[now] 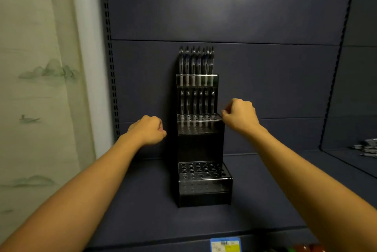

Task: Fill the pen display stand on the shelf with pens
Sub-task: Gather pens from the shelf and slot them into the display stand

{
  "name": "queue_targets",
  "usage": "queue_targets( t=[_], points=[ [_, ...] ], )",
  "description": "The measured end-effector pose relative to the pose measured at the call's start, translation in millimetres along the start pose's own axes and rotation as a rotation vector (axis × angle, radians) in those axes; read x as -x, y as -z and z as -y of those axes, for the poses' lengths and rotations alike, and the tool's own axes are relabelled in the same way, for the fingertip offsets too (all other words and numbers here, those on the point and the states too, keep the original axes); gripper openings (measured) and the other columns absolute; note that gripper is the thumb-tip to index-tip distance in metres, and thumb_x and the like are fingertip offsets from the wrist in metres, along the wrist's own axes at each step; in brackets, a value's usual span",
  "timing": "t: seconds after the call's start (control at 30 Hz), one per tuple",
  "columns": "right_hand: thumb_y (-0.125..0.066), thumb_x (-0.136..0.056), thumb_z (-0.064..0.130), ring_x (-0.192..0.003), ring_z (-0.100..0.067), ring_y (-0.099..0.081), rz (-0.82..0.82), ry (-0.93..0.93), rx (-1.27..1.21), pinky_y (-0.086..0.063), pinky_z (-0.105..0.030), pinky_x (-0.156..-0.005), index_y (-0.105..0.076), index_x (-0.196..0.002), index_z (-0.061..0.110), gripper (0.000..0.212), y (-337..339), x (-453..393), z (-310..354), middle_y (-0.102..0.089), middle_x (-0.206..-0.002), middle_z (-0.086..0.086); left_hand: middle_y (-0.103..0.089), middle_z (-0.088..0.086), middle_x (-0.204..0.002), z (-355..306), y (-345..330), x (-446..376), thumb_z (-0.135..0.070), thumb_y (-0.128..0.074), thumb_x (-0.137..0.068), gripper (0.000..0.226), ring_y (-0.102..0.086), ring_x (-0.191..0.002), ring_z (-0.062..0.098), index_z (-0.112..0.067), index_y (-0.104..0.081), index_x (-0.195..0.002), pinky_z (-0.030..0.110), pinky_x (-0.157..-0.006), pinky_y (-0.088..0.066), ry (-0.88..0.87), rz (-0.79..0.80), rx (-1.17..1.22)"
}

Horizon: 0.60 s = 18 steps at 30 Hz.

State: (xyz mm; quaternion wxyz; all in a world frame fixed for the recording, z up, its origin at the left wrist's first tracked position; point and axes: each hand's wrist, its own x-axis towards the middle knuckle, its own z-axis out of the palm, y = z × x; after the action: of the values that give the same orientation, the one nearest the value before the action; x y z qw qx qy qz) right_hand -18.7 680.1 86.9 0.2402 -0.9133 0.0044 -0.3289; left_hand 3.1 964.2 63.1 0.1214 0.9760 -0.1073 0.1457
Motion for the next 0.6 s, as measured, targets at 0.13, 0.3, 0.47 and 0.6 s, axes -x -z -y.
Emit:
queue_targets(
  t=[0.13, 0.3, 0.47, 0.6],
  points=[
    [-0.060, -0.087, 0.007, -0.059, -0.028, -0.047, 0.089, -0.035, 0.118, -0.038, -0.036, -0.053, -0.062, -0.091, -0.007, 0.015, 14.0, 31.9, -14.5, -0.063, -0.079, -0.024, -0.063, 0.002, -0.089, -20.9, -0.8, 15.5, -0.037, -0.061, -0.090, 0.019, -0.061, -0.080, 0.023, -0.022, -0.060, -0.077, 0.035, -0.070, -0.052, -0.065, 0.022, 0.023],
    [-0.056, -0.081, 0.002, -0.054, -0.022, -0.030, 0.175, -0.063, 0.258, -0.024, -0.028, -0.050, -0.037, -0.068, 0.010, 0.024, 40.4, 61.8, -29.3, -0.038, -0.061, -0.008, -0.061, -0.004, -0.082, -60.5, -2.5, 45.8, -0.046, -0.057, -0.090, 0.029, -0.061, -0.080, 0.021, -0.025, -0.057, -0.071, 0.037, -0.075, -0.052, -0.099, -0.041, -0.101],
    [-0.055, -0.081, 0.004, -0.054, -0.022, -0.033, 0.208, -0.108, 0.304, -0.025, -0.028, -0.048, -0.037, -0.070, 0.009, 0.022, 65.6, 83.7, -50.8, -0.041, -0.064, -0.008, -0.062, -0.007, -0.083, -103.3, -3.3, 59.6, -0.050, -0.055, -0.090, 0.030, -0.061, -0.080, 0.018, -0.026, -0.060, -0.073, 0.034, -0.074, -0.050, -0.212, -0.076, -0.089],
    [-0.056, -0.082, 0.007, -0.062, -0.022, -0.040, 0.179, -0.147, 0.358, -0.034, -0.034, -0.054, -0.057, -0.087, -0.004, 0.012, 89.6, 101.8, -75.9, -0.063, -0.082, -0.022, -0.062, -0.009, -0.085, -141.7, -12.1, 59.7, -0.048, -0.054, -0.088, 0.023, -0.060, -0.081, 0.016, -0.028, -0.059, -0.078, 0.033, -0.070, -0.047, -0.327, -0.051, -0.024]
  ],
)
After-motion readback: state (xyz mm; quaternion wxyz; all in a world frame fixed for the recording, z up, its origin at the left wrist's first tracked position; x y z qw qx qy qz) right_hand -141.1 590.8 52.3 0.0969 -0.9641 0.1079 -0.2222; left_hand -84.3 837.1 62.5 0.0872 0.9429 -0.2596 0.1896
